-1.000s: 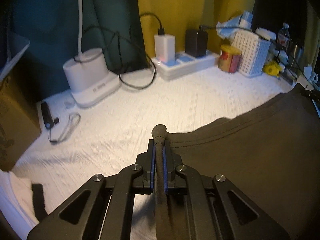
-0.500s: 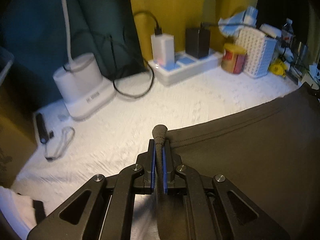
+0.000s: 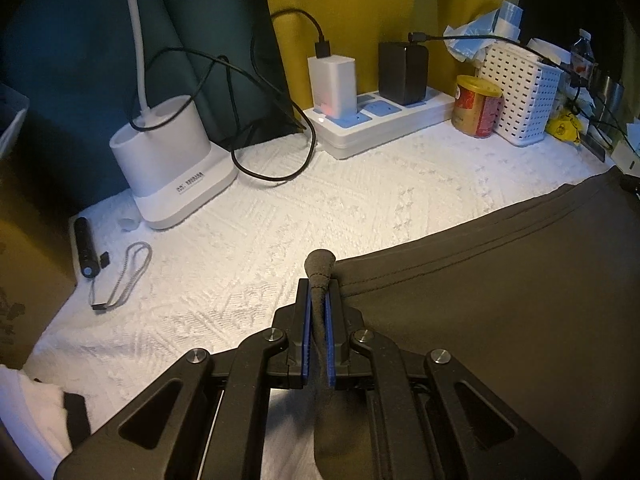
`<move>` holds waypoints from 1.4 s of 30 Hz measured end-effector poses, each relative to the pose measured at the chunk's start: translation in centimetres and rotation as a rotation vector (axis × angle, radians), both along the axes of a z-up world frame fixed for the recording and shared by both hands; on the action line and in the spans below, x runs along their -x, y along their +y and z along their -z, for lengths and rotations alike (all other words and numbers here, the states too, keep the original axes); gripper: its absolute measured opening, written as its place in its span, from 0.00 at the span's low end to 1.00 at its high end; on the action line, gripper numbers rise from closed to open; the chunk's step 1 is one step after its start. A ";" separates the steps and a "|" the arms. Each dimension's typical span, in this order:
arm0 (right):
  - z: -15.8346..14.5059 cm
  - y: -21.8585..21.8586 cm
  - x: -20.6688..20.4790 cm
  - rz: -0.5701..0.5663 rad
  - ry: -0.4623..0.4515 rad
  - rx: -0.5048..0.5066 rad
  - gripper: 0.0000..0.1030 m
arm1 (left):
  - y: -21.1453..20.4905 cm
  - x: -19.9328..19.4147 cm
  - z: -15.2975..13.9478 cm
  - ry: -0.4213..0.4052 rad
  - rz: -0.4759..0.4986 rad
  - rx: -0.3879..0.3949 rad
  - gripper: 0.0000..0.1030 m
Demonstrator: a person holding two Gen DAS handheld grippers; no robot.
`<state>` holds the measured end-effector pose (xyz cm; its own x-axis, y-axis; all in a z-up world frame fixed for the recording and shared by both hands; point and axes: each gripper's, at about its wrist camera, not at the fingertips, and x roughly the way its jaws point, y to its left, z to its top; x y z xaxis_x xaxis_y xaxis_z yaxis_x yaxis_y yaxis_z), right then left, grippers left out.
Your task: Fold small clothes
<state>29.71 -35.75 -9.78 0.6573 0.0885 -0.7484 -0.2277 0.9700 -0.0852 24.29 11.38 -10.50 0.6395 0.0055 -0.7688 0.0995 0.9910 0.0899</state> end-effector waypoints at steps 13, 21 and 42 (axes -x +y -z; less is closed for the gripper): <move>-2.0 0.0 3.2 0.011 -0.040 -0.006 0.36 | 0.6 3.4 -2.8 -0.023 -0.036 0.016 0.07; -1.8 -1.6 7.0 0.040 -0.015 -0.016 0.36 | 0.2 6.7 -3.1 -0.024 -0.057 0.051 0.07; 0.7 -3.9 17.4 0.020 0.054 -0.097 0.04 | -1.8 15.2 -1.7 0.018 -0.106 0.178 0.09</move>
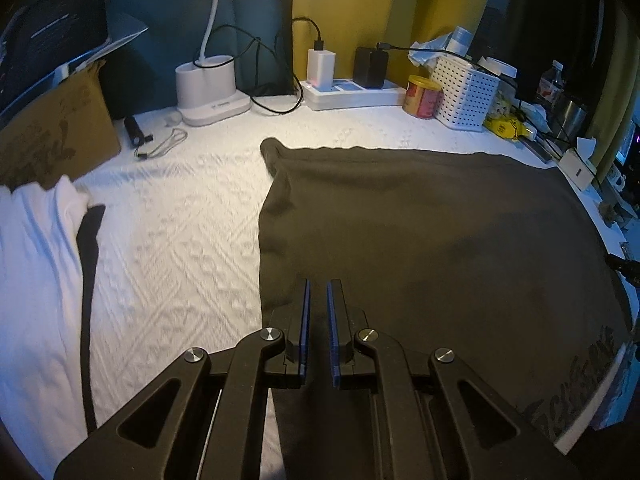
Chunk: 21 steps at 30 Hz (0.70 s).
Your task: Fold small clothes
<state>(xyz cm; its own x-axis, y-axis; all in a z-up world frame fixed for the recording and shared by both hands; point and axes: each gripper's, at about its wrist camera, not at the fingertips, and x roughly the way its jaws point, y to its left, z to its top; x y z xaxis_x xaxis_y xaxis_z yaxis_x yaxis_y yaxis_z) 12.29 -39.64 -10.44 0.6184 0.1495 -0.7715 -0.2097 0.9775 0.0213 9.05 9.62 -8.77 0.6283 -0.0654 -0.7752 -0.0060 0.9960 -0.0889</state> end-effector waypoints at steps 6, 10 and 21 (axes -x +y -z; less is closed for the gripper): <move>-0.2 -0.1 0.8 0.027 -0.022 0.028 0.04 | 0.4 2.1 -1.0 -0.054 -0.036 0.070 0.74; -0.4 -0.4 2.0 0.063 -0.025 0.023 0.04 | 0.2 3.1 -1.5 -0.076 -0.033 0.081 0.74; -1.3 -0.1 7.6 0.089 -0.045 0.000 0.58 | -1.5 5.9 -2.4 -0.122 0.008 0.160 0.74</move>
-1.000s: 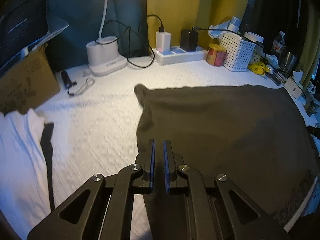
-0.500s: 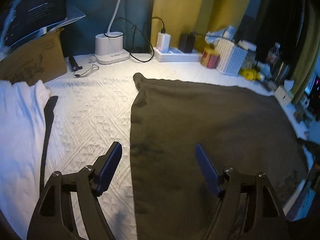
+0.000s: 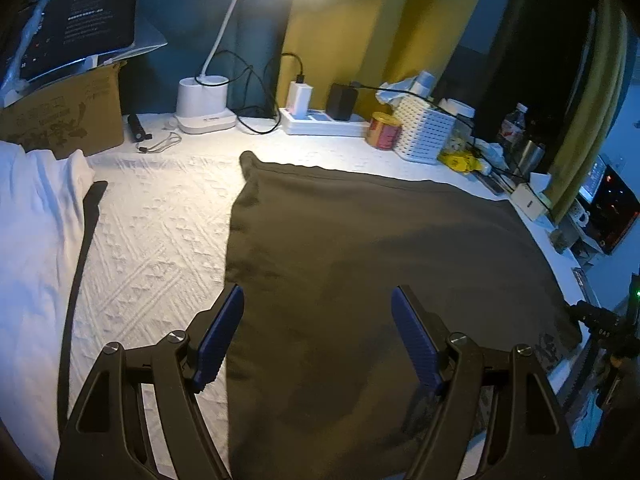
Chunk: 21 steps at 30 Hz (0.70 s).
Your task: Fold small clothes
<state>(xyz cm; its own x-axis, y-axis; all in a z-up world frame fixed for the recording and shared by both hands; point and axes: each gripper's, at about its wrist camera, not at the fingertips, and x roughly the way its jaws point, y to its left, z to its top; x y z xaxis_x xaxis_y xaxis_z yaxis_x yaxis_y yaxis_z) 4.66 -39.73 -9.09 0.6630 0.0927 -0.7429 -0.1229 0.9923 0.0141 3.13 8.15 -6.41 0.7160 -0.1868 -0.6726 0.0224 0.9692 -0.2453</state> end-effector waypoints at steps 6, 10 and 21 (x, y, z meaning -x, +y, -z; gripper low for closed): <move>-0.4 1.0 2.2 -0.010 -0.001 -0.013 0.59 | -1.2 1.6 -0.1 -0.020 0.025 -0.009 0.74; -0.4 1.7 3.4 -0.026 -0.001 -0.017 0.73 | -1.6 2.6 0.2 -0.017 0.030 -0.003 0.74; 0.3 3.2 6.2 -0.057 0.033 -0.065 0.75 | -2.8 4.5 1.3 0.000 0.043 0.011 0.74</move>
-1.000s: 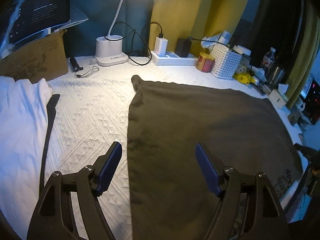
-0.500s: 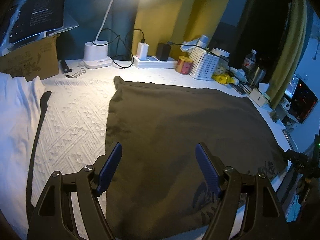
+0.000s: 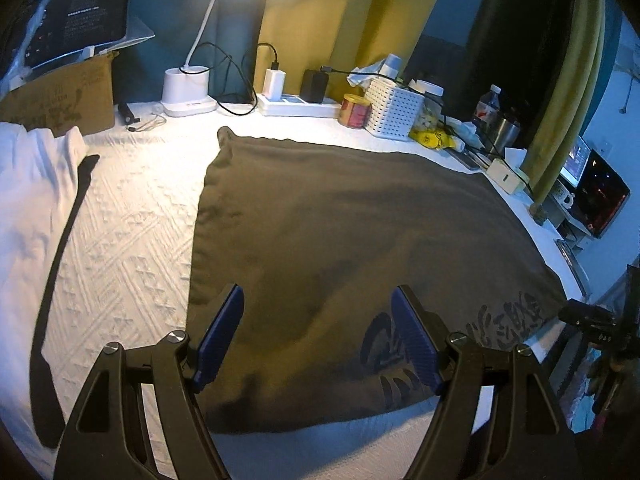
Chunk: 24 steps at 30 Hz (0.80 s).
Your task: Fold small clothes
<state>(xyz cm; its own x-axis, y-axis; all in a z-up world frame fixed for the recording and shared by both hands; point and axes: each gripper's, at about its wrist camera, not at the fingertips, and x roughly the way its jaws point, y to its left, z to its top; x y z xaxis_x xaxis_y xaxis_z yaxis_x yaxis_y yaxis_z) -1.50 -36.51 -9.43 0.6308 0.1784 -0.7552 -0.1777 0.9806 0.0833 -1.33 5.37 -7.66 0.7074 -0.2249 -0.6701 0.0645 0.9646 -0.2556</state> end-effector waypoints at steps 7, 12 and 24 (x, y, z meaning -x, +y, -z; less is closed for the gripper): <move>0.7 0.0 0.8 0.018 0.035 -0.036 0.76 | -0.1 0.1 0.1 -0.001 -0.002 0.012 0.74; 1.2 0.2 1.1 0.027 0.040 -0.065 0.80 | -0.2 -0.5 0.7 0.018 0.001 0.018 0.74; 1.3 0.6 -2.8 0.072 -0.001 -0.172 0.86 | 0.6 -2.9 0.9 0.058 -0.005 0.019 0.74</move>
<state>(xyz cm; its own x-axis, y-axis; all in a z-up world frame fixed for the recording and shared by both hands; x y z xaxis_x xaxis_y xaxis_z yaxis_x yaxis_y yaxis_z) 1.35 -35.91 -10.71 0.6474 0.2591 -0.7167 -0.1079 0.9621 0.2504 1.56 5.97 -8.55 0.6690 -0.2343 -0.7054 0.0442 0.9599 -0.2769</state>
